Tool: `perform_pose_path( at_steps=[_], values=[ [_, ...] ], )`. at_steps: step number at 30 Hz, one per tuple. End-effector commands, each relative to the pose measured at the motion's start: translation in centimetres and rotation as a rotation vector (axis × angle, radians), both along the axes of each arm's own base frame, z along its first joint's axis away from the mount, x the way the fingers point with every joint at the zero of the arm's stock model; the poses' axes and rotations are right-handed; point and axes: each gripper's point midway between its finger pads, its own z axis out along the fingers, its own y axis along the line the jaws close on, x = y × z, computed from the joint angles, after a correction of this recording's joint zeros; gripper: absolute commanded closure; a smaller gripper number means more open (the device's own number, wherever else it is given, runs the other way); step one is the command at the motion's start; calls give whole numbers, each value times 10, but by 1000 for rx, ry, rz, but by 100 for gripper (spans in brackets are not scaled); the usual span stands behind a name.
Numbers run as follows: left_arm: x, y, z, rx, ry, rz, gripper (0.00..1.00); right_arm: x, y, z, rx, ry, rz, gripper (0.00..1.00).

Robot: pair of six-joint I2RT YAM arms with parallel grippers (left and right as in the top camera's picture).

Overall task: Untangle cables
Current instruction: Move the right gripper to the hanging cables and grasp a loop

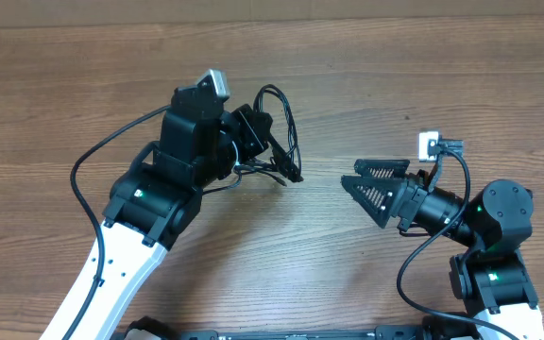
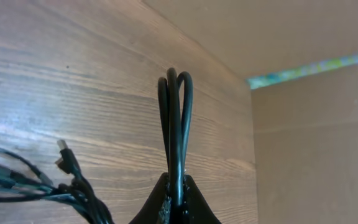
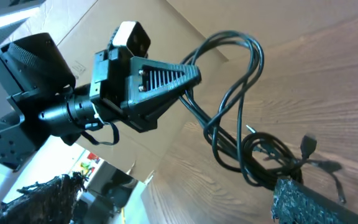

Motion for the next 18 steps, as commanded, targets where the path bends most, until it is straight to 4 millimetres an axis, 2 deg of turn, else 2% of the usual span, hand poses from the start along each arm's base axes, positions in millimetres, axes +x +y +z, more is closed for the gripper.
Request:
perform_pose_path(
  at_steps=[1, 5, 10, 13, 18],
  values=[
    [0, -5, 29, -16, -106, -56, 96, 3, 2, 6, 15, 22, 8, 0],
    [3, -6, 36, -41, -128, -48, 96, 14, 3, -9, 11, 89, 8, 0],
    [5, -4, 37, -152, -39, 42, 96, 27, 7, -30, -34, 96, 36, 0],
    [6, -2, 37, -256, 45, 119, 96, 24, 14, -34, -74, -10, 126, 0],
    [6, -3, 37, -428, 185, 221, 96, 23, 21, -42, -218, -313, 182, 0]
  ],
)
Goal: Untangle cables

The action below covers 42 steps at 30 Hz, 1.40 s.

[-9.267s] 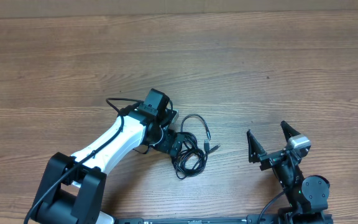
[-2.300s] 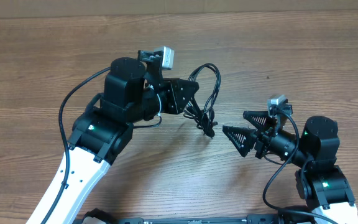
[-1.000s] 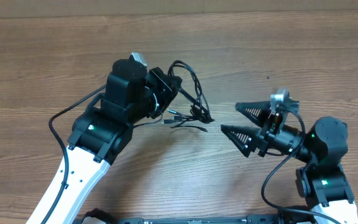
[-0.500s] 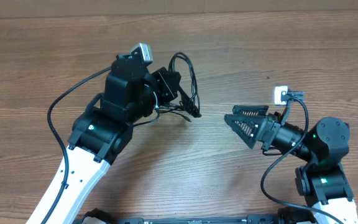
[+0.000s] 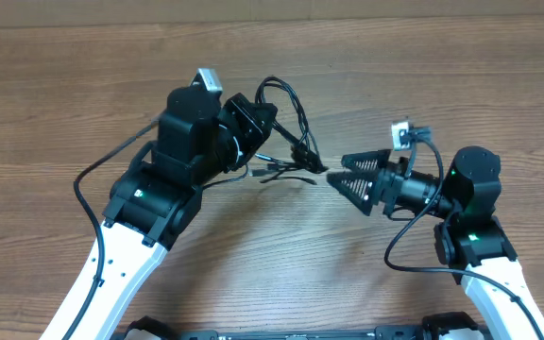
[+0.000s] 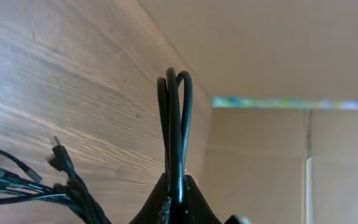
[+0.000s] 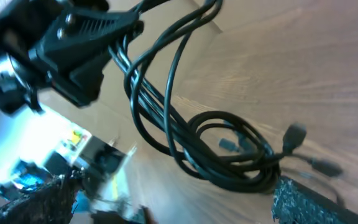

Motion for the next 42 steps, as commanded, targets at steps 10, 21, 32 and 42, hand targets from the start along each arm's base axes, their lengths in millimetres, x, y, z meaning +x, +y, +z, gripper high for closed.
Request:
perform_pose_path(
  at_steps=[10, 21, 32, 42],
  values=[
    [-7, -7, 23, -353, 225, 117, 96, 14, 19, -5, -234, -434, 3, 11],
    [-2, -4, 29, -362, 188, 139, 96, 12, 24, -9, -213, -427, 49, 89],
    [9, 61, -17, 146, 61, 323, 26, -8, 33, 17, -34, -294, 145, 95],
    [-4, 33, -17, 658, -314, -236, 22, -13, 33, 1, -41, -178, 166, 96]
  ],
)
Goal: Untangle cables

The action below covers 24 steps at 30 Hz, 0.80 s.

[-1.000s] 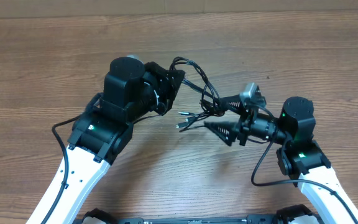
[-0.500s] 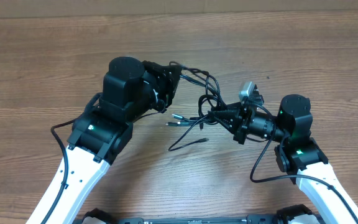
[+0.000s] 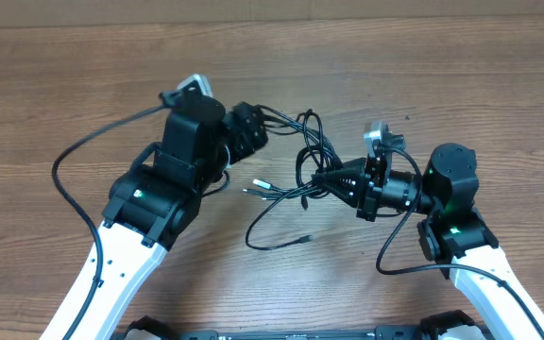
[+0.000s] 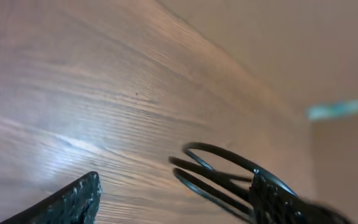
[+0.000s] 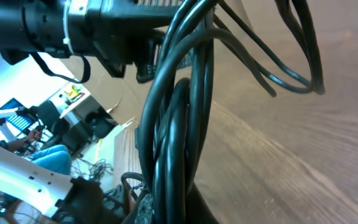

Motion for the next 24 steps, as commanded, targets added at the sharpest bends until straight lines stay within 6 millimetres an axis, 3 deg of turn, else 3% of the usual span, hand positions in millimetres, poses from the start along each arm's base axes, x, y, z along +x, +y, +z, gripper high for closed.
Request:
perform_pose_path(
  at_steps=[1, 4, 9, 12, 18, 24],
  values=[
    [-6, -22, 28, 200, -220, -340, 21, -4, 2, -1, -18, 8, 26, 96],
    [-17, -50, 46, 286, -415, -621, 7, -8, 1, -15, -48, 56, 34, 96],
    [-34, -67, 51, 413, -597, -869, 10, -20, 1, -24, -73, 38, 94, 96],
    [-53, -79, 49, 468, -722, -1064, 19, -26, 2, -28, -83, 16, 125, 96],
    [-98, -77, 13, 646, -860, -1448, 27, -31, 1, -34, -99, 16, 142, 96],
    [-114, -64, -10, 757, -872, -1601, 34, -31, 1, -34, -98, 17, 144, 96]
  ],
)
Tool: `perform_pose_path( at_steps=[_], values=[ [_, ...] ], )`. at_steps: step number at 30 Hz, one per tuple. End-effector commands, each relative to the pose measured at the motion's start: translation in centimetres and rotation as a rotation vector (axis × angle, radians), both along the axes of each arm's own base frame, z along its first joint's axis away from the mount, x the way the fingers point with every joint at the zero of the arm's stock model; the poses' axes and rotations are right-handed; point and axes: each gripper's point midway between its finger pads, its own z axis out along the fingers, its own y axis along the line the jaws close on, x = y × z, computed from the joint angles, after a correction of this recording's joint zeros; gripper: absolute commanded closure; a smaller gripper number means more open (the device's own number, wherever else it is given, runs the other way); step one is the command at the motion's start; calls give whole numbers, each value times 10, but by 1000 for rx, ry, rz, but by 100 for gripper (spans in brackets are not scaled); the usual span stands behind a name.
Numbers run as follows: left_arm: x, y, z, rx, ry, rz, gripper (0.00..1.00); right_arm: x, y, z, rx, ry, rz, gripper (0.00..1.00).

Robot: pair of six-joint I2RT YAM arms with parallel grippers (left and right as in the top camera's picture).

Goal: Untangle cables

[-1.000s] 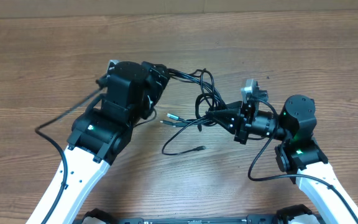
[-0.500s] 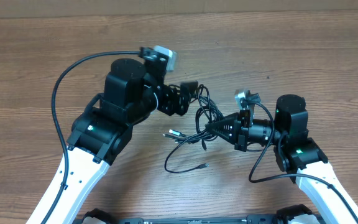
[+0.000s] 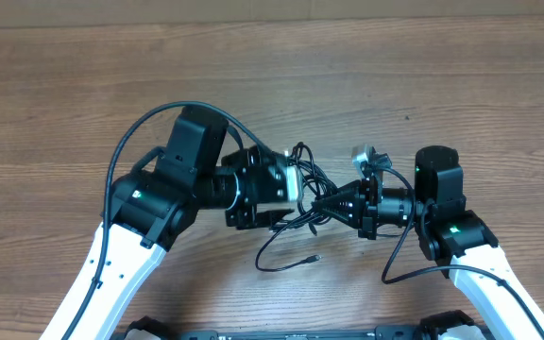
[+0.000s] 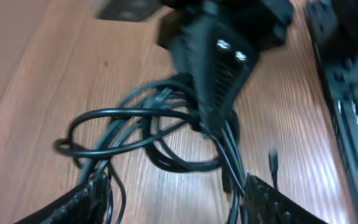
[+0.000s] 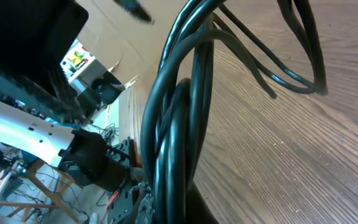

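A tangle of black cables point(image 3: 304, 168) hangs between my two grippers just above the wooden table point(image 3: 442, 76). The right gripper point(image 3: 322, 206) is shut on the bundle; thick strands point(image 5: 179, 112) run straight up out of its jaws point(image 5: 176, 208). My left gripper point(image 3: 296, 192) is open and faces the bundle from the left. In the left wrist view its fingers point(image 4: 89, 199) flank the looped cables point(image 4: 135, 118), with strands beside both fingers and the right gripper point(image 4: 210, 50) clamped just beyond.
A thin cable loop with a small plug point(image 3: 314, 256) trails onto the table in front of the grippers. The left arm's own grey cable point(image 3: 121, 156) arcs over its left side. Both arm bases stand at the near edge.
My open left gripper has moved from behind and left of the bundle to close against it, facing the right gripper. The right gripper, still shut on the cables, has shifted slightly nearer.
First my left gripper held a cable loop up while the right gripper stood open to the right. The open right gripper then reached the bundle. Later it was shut on the cables and the left was open. Now the open left gripper flanks the bundle.
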Motion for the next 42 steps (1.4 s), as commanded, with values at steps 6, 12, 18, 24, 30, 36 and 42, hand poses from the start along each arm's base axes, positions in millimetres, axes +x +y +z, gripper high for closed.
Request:
perform_pose_path(
  at_steps=[6, 12, 18, 24, 30, 36, 42],
  values=[
    [-9, 4, 5, 87, -342, -309, 32, -22, 6, 23, 89, -75, 156, 96],
    [4, 5, 8, 136, -479, -345, 23, -40, 6, 35, 158, -74, 261, 96],
    [8, -8, 26, 55, -558, -365, 9, -37, 6, 33, 147, -79, 245, 96],
    [-3, -16, 34, -15, -597, -451, 20, -33, 6, 29, 126, -67, 216, 96],
    [-8, -23, 44, -71, -679, -526, 23, -35, 6, 30, 132, -64, 226, 96],
    [-7, -31, 32, -112, -613, -559, 27, -49, 16, 32, 145, -66, 296, 96],
    [1, -35, 16, -98, -563, -559, 34, -54, 20, 32, 145, -72, 317, 96]
  ],
)
